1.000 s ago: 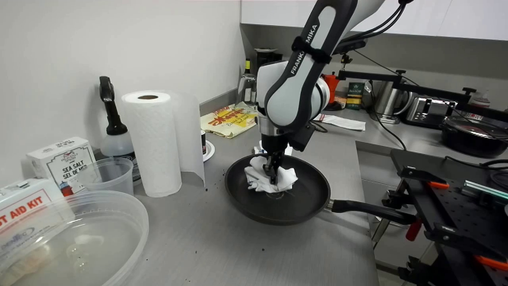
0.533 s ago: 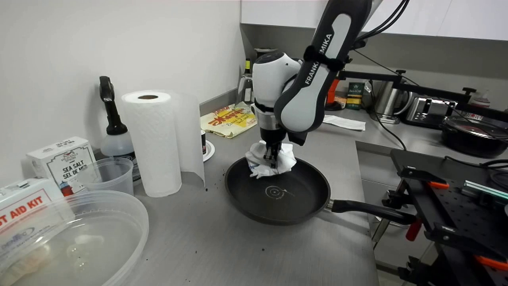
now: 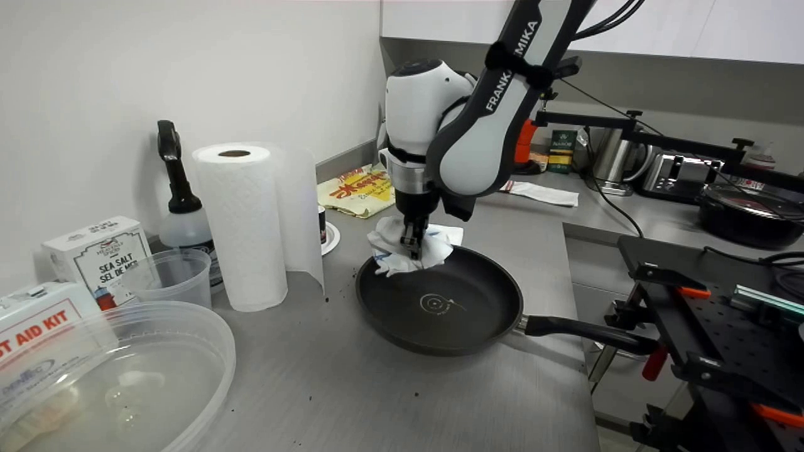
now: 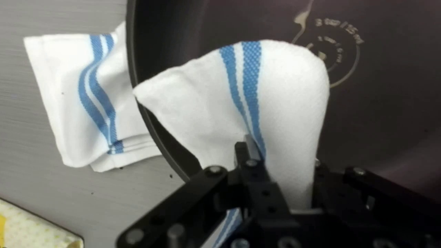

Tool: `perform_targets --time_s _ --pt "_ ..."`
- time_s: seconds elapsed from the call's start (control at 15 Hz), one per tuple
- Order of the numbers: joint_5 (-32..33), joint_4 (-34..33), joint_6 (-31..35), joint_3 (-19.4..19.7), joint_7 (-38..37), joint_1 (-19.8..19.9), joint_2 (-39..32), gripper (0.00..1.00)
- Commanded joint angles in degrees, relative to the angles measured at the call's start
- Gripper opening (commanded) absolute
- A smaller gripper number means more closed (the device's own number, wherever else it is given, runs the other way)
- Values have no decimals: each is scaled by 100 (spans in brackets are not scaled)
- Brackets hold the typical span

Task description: Use the left towel to wipe the pan

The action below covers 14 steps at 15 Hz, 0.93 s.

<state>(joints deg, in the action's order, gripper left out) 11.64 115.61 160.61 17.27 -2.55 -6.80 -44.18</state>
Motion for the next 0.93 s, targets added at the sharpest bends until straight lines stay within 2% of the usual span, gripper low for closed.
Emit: perform_targets --time_s 0.0,0.27,0.47,0.6,0.73,0.87 --pt "-415 125 -133 -1150 498 692 680 5" --pt "-1392 -256 -547 -2639 1108 1352 845 5" --pt "-2107 -587 -1012 -3482 1745 1636 667 5" --pt "-2370 -754 -1347 -3657 1928 1580 515 5" --pt "-2423 -870 -1558 -3616 1912 1379 338 5" --pt "-2314 -943 -1458 -3539 1949 1193 107 5"
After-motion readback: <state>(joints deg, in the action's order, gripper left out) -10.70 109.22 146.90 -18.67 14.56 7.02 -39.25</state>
